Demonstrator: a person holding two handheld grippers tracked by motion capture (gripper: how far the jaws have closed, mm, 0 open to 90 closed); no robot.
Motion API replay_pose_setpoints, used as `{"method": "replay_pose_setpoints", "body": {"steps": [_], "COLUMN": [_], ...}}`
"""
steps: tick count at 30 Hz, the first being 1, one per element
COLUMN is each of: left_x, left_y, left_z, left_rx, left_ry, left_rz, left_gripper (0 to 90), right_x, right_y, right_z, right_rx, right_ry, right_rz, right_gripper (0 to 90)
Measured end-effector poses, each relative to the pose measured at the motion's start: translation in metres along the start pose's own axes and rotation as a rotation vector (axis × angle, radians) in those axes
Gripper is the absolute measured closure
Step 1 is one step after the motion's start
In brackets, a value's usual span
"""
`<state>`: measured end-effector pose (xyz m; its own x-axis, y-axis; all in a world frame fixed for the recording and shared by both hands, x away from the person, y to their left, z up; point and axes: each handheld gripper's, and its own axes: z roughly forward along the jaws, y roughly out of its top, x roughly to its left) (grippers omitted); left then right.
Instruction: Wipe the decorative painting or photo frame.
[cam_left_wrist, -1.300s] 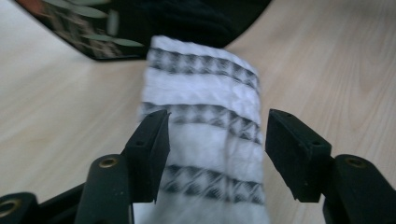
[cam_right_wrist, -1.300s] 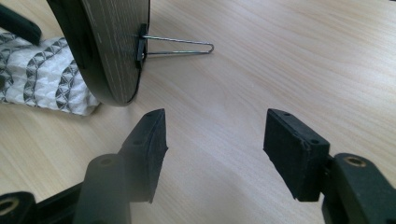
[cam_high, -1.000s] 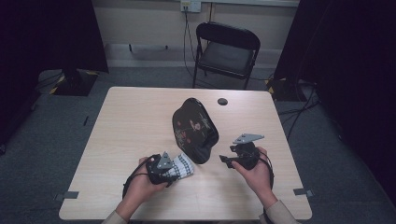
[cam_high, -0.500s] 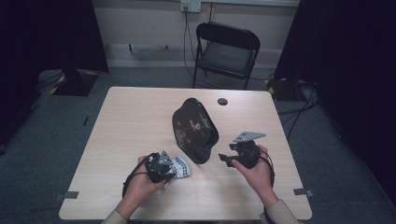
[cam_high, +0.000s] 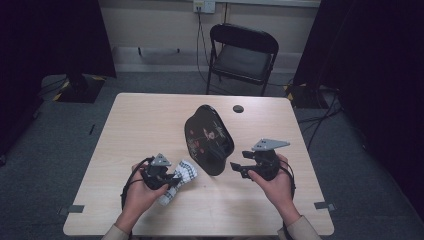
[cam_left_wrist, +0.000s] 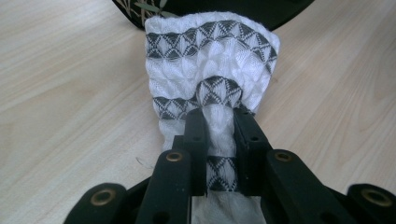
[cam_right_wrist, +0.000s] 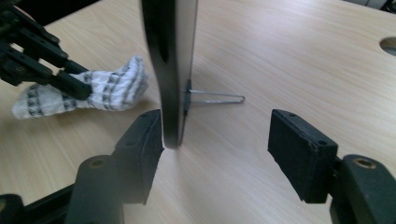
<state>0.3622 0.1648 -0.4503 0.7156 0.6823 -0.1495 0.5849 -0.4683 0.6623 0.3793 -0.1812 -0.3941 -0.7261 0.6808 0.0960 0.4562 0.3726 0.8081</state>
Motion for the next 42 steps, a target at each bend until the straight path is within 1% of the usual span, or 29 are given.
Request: {"method": "replay_pose_setpoints", "body": {"steps": [1, 2, 4, 8, 10, 12, 13, 14, 15, 16, 17, 19, 21, 22, 23, 25, 26, 27, 28, 29, 30, 33, 34, 35, 37, 38, 40, 41, 42], "left_x": [0.0, 0.002, 0.003, 0.005, 0.006, 0.007, 0.007, 0.008, 0.008, 0.009, 0.009, 0.01, 0.01, 0.01, 0.01, 0.011, 0.011, 0.011, 0.012, 0.013, 0.013, 0.014, 0.014, 0.015, 0.016, 0.016, 0.016, 0.016, 0.016], "left_y": [0.0, 0.0, -0.001, -0.002, -0.002, -0.003, -0.003, -0.003, -0.004, -0.004, -0.003, -0.002, -0.001, -0.001, -0.001, 0.0, 0.0, 0.001, 0.002, 0.005, 0.006, 0.013, 0.017, 0.021, 0.029, 0.035, 0.045, 0.052, 0.056], "left_z": [0.0, -0.002, -0.003, -0.007, -0.008, -0.009, -0.009, -0.01, -0.011, -0.012, -0.013, -0.016, -0.019, -0.02, -0.02, -0.021, -0.022, -0.023, -0.024, -0.026, -0.026, -0.03, -0.03, -0.031, -0.033, -0.034, -0.036, -0.039, -0.04], "left_rx": [-0.012, -0.007, -0.016, -0.021, -0.024, -0.033, -0.042, -0.045, -0.051, -0.062, -0.056, -0.058, -0.057, -0.058, -0.051, -0.056, -0.049, -0.049, -0.048, -0.049, -0.051, -0.049, -0.056, -0.06, -0.065, -0.074, -0.1, -0.11, -0.114], "left_ry": [0.001, -0.001, -0.002, -0.009, -0.015, -0.018, -0.025, -0.032, -0.032, -0.034, -0.035, -0.026, -0.027, -0.028, -0.029, -0.017, -0.016, -0.009, -0.008, -0.003, 0.005, 0.012, 0.011, 0.016, 0.023, 0.028, 0.029, 0.036, 0.043], "left_rz": [-0.013, -0.01, -0.021, -0.03, -0.037, -0.049, -0.06, -0.063, -0.072, -0.083, -0.085, -0.085, -0.093, -0.099, -0.097, -0.098, -0.103, -0.103, -0.102, -0.101, -0.1, -0.098, -0.105, -0.105, -0.095, -0.09, -0.093, -0.082, -0.081], "left_gripper": [77.8, 77.7, 77.7, 77.7, 77.7, 77.7, 77.7, 77.7, 77.7, 77.7, 77.7, 77.7, 77.6, 77.6, 77.6, 77.6, 77.6, 77.6, 77.6, 77.6, 77.6, 77.6, 77.6, 77.6, 77.6, 77.6, 77.6, 77.5, 77.5], "right_x": [0.002, 0.003, 0.006, 0.01, 0.011, 0.01, 0.01, 0.01, 0.01, 0.01, 0.01, 0.01, 0.01, 0.01, 0.009, 0.009, 0.009, 0.01, 0.01, 0.01, 0.01, 0.011, 0.011, 0.01, 0.008, 0.007, 0.007, 0.008, 0.008], "right_y": [0.002, 0.005, 0.012, 0.019, 0.021, 0.023, 0.023, 0.023, 0.023, 0.021, 0.02, 0.017, 0.014, 0.012, 0.01, 0.007, 0.007, 0.005, 0.005, 0.005, 0.003, 0.001, 0.001, 0.001, 0.003, 0.003, 0.002, 0.002, 0.002], "right_z": [0.0, 0.001, 0.003, 0.013, 0.017, 0.021, 0.022, 0.025, 0.027, 0.029, 0.032, 0.035, 0.038, 0.039, 0.04, 0.042, 0.043, 0.045, 0.045, 0.046, 0.046, 0.046, 0.046, 0.046, 0.045, 0.044, 0.044, 0.044, 0.044], "right_rx": [-0.008, -0.015, -0.024, -0.003, -0.001, -0.003, -0.003, -0.001, 0.001, 0.011, 0.019, 0.016, 0.013, 0.012, 0.009, 0.003, -0.001, -0.003, -0.003, -0.004, -0.01, -0.014, -0.016, -0.012, -0.002, -0.002, -0.005, -0.007, -0.007], "right_ry": [0.004, 0.01, 0.02, 0.025, 0.024, 0.029, 0.031, 0.044, 0.048, 0.044, 0.045, 0.059, 0.063, 0.07, 0.076, 0.089, 0.101, 0.102, 0.102, 0.106, 0.108, 0.106, 0.107, 0.108, 0.09, 0.089, 0.095, 0.094, 0.092], "right_rz": [-0.002, -0.004, -0.009, -0.03, -0.03, -0.016, -0.016, -0.012, -0.012, -0.012, -0.014, -0.003, -0.008, -0.003, 0.005, 0.016, 0.019, 0.022, 0.022, 0.018, 0.028, 0.035, 0.039, 0.037, 0.031, 0.034, 0.04, 0.043, 0.044], "right_gripper": [36.4, 36.6, 38.9, 43.2, 46.7, 48.8, 49.9, 51.2, 52.1, 53.9, 55.8, 57.7, 59.9, 62.9, 64.6, 67.6, 69.6, 72.1, 72.1, 74.3, 75.6, 76.5, 76.7, 77.2, 79.0, 79.0, 79.1, 79.2, 79.3]}}
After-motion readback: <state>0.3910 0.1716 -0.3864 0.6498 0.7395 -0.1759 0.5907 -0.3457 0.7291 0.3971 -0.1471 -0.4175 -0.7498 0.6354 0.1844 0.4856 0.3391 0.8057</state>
